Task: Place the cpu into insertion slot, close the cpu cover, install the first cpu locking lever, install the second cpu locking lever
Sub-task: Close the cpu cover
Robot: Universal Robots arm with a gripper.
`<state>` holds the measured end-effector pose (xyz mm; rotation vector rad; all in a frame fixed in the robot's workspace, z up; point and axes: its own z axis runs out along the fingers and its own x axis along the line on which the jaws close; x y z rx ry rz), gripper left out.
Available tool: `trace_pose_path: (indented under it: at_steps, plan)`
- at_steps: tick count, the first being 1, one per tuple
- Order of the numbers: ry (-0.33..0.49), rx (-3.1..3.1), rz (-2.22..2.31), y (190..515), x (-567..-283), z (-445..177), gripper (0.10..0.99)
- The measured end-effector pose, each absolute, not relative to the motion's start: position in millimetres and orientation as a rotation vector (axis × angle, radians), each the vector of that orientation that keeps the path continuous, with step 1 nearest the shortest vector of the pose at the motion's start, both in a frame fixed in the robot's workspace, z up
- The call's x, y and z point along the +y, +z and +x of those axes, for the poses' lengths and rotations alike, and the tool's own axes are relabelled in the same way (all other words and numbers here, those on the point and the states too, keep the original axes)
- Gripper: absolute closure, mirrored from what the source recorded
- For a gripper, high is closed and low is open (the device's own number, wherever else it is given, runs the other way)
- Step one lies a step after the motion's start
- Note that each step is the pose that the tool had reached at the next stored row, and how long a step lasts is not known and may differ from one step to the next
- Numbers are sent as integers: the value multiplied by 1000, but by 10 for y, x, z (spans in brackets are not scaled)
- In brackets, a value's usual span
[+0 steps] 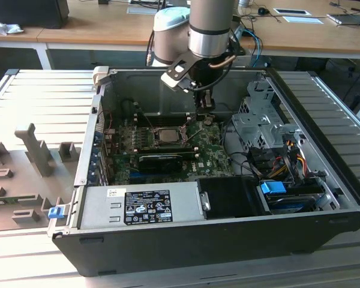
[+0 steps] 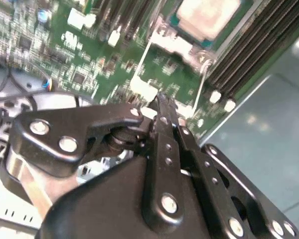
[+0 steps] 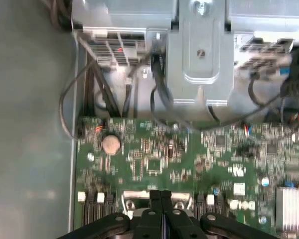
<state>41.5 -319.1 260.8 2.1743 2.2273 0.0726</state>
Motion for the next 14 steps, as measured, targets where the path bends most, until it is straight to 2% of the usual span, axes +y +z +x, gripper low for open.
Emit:
trace_pose_path:
  at_steps: [14]
  plan:
    - [71,2236,2175,2491,-3190,564,980]
